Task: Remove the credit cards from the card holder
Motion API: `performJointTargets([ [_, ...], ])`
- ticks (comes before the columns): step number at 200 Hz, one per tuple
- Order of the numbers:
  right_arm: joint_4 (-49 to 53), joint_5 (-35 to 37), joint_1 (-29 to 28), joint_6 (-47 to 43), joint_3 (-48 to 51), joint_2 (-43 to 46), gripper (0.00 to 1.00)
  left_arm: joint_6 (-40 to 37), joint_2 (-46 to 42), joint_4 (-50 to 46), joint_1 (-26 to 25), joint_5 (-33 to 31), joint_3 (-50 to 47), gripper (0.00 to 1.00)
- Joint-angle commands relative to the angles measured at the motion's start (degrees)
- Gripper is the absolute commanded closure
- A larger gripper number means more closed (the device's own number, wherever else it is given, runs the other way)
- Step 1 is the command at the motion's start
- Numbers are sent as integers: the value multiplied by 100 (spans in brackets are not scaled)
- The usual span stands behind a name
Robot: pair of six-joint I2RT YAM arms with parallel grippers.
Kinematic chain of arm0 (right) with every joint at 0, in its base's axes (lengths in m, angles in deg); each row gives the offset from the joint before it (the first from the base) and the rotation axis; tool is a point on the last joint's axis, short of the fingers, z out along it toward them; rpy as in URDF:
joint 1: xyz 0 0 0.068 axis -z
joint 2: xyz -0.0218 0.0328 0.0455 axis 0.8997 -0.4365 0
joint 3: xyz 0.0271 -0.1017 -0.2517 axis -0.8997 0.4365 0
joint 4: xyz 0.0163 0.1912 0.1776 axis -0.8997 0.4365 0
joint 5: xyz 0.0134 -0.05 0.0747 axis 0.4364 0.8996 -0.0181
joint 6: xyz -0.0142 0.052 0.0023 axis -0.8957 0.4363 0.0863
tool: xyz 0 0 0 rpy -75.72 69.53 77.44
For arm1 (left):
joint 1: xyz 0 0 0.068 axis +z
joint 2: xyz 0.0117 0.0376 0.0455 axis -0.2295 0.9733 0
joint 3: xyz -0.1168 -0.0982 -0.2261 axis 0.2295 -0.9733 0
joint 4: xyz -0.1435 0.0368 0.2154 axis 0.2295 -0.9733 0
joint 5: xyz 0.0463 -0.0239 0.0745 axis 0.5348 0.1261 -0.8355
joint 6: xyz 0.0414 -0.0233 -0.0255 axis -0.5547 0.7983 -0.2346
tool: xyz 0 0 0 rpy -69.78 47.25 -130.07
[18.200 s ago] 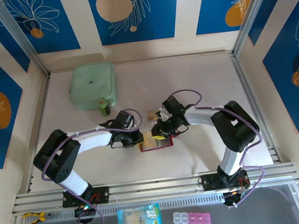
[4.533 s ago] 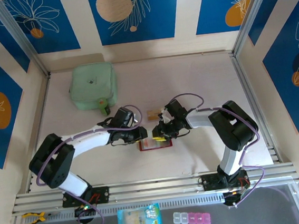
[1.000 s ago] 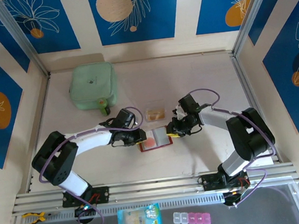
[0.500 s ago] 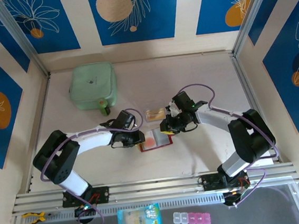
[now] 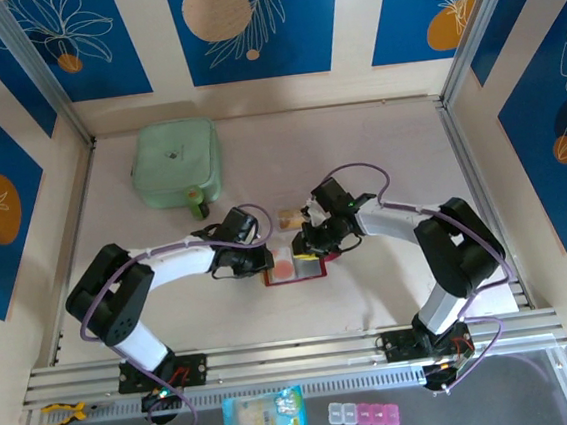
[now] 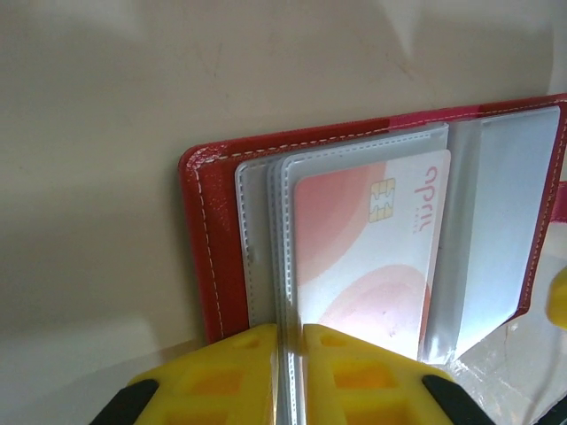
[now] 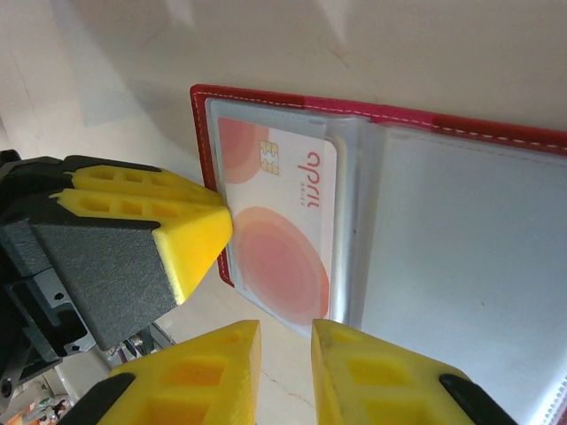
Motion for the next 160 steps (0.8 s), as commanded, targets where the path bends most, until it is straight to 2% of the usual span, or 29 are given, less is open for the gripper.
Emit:
performJointTargets([
  [1,-130,-179,-62,114,-171,-153,78,-148,133,-301,69,-133,61,85],
  [27,-315,-322,-88,145,-167,-324,83,-140,172,-304,64,-90,65,87],
  [98,-523,-321,-179,180,-176,-643,83,-122,163,-320,71,-60,3,88],
  [127,-485,-259,-201,146,-159,-696,77,-116,167,-285,70,-56,-36,88],
  [160,-497,-250,-214,146,-149,-737,77,-109,188,-262,70,-25,-41,88],
])
